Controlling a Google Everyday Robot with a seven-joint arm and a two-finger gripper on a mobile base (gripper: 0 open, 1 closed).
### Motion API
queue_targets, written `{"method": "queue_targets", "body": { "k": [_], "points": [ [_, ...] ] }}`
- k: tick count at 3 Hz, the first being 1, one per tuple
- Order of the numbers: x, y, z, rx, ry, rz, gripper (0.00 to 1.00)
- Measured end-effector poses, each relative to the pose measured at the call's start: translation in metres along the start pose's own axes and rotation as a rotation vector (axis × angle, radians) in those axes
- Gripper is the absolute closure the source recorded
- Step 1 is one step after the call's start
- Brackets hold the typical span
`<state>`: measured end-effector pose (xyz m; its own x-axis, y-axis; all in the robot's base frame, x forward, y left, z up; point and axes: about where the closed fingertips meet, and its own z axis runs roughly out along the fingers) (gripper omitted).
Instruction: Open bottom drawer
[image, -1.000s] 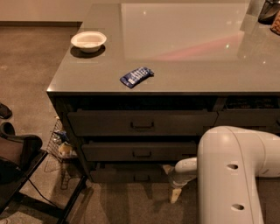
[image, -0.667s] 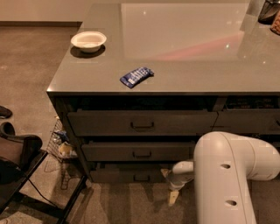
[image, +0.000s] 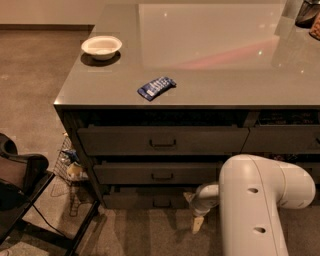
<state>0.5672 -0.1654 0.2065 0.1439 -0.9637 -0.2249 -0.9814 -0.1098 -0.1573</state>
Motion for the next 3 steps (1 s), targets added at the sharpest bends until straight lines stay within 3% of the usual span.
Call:
{"method": "queue_targets", "body": {
  "k": [1,2,3],
  "points": [
    [0.009,-0.016,-0.012,0.037,0.024,-0.018,0.0],
    [0.002,-0.016,-0.001,0.029,0.025,-0.022,0.0],
    [-0.008,-0.02,0.015,0.014,0.023,-0.034,0.17]
  ]
}}
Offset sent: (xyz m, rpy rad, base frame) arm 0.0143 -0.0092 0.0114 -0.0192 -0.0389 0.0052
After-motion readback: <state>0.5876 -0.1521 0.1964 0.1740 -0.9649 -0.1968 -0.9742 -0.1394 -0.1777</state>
